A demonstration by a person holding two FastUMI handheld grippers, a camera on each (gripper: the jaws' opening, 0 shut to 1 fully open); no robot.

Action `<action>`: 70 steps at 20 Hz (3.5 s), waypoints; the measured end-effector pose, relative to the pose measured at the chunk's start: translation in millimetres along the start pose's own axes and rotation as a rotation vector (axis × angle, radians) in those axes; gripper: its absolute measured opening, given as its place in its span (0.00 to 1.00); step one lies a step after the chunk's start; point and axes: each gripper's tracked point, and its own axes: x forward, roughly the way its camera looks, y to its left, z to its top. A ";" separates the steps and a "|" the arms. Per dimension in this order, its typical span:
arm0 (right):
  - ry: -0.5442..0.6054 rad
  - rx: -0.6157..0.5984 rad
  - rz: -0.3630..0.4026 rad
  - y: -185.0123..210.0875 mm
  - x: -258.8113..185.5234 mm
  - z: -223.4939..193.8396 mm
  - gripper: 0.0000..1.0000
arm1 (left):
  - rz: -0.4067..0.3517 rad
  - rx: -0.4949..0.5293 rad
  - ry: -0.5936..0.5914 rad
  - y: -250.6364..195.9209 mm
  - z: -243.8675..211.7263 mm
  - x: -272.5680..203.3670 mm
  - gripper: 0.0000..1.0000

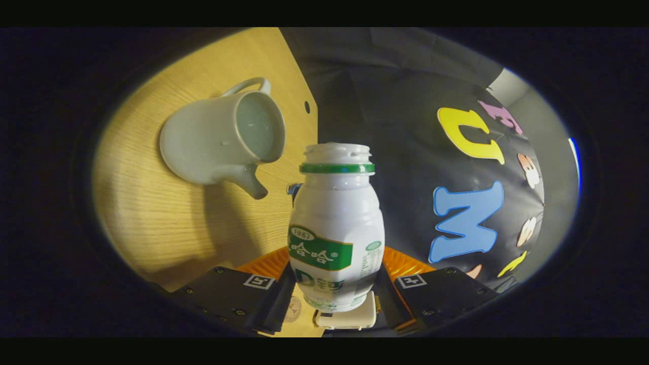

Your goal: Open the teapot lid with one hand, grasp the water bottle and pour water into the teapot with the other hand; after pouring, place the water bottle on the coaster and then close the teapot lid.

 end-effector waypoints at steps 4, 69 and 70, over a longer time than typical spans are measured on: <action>-0.019 -0.093 -0.023 -3.4 0.7 4.2 0.73 | 0.009 0.006 0.011 2.5 -3.1 -0.6 0.15; -0.151 -0.580 -0.185 0.9 -13.3 28.2 0.72 | 0.050 -0.004 -0.001 23.4 0.5 -21.5 0.16; -0.153 -0.588 -0.186 0.7 -14.1 30.4 0.73 | 0.050 -0.001 0.000 22.7 1.4 -21.4 0.16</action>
